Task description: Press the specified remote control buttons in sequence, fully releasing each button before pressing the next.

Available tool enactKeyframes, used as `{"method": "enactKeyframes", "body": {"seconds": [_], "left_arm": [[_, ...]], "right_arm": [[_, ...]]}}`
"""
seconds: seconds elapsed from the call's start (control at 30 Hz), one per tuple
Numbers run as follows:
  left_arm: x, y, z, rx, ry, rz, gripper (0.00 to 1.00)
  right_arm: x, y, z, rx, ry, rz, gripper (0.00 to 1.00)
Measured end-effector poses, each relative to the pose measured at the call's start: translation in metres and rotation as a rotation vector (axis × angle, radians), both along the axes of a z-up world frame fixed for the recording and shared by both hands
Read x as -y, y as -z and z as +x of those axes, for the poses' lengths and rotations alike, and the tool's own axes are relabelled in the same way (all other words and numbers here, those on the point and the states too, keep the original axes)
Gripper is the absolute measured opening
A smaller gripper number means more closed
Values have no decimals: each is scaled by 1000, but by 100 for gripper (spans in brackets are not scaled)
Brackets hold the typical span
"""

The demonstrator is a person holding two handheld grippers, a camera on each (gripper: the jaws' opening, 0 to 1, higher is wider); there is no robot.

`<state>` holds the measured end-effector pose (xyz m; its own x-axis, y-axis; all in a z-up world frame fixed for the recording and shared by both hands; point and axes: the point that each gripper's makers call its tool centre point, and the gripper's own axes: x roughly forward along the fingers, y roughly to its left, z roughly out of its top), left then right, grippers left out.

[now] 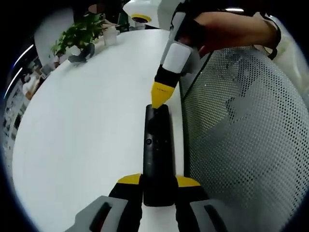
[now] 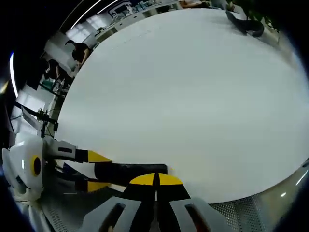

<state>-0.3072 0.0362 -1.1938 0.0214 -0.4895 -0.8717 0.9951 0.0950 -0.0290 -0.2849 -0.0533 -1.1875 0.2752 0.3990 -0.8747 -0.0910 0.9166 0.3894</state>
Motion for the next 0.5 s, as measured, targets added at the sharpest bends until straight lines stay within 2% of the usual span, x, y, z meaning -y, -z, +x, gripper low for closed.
{"method": "enactKeyframes", "body": {"seconds": [0.27, 0.5], "left_arm": [[0, 0, 0, -13, -4, -17, 23], [0, 0, 0, -10, -4, -14, 23]], "right_arm": [[-2, -2, -2, 14, -26, -82, 0], [0, -2, -1, 26, -31, -79, 0]]}}
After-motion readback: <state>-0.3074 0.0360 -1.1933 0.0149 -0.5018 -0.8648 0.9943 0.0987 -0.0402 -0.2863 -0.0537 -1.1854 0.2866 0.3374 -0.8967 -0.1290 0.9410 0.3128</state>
